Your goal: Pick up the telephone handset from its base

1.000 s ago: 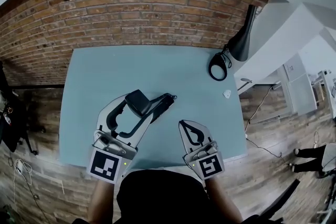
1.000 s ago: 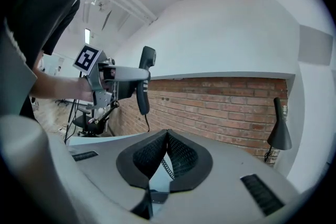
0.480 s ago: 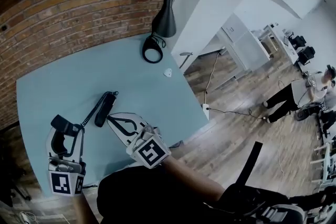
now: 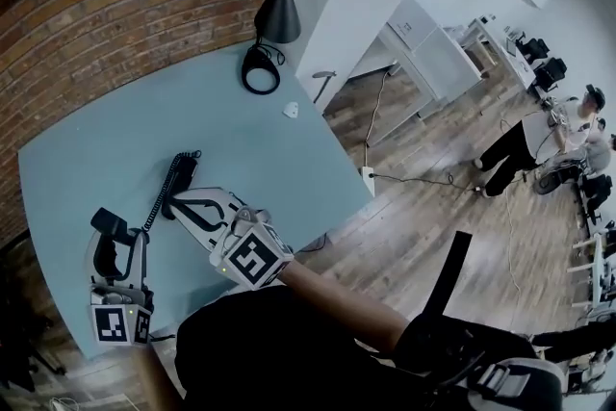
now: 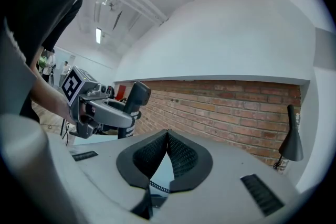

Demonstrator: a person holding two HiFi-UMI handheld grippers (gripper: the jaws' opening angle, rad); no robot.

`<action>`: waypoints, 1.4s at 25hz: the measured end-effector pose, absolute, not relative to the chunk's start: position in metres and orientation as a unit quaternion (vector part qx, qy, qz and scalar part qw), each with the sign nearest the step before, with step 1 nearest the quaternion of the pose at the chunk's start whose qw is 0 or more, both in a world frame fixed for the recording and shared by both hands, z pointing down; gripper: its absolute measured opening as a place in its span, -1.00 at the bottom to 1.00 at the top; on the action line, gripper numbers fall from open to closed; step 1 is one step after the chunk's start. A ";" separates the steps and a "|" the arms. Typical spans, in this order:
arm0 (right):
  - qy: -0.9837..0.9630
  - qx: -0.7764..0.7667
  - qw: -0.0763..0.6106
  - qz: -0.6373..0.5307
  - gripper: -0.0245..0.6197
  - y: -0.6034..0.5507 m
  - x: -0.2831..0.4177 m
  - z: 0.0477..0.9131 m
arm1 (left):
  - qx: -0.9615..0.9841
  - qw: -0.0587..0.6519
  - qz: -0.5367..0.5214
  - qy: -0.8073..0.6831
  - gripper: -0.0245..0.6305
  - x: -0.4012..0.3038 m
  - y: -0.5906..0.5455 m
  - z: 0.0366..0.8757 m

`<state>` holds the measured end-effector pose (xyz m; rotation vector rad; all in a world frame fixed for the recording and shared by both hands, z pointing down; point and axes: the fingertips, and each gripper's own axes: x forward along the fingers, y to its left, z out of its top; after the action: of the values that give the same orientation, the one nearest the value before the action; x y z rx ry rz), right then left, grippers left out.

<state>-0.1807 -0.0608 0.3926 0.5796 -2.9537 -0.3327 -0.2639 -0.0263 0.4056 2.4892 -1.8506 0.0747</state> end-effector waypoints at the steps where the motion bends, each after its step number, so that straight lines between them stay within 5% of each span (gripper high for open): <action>1: -0.975 0.187 0.057 -0.108 -0.86 -0.058 -0.182 0.394 | 0.802 0.024 0.025 -0.597 -0.09 -0.264 -0.024 0.411; 35: -0.982 0.152 0.114 -0.004 -0.85 -0.038 -0.190 0.481 | 0.801 0.118 0.117 -0.575 -0.09 -0.258 -0.007 0.520</action>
<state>-0.1899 -0.0379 0.4807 0.4462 -2.8794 -0.0126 -0.2583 -0.0071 0.5197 2.3424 -1.6826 0.3426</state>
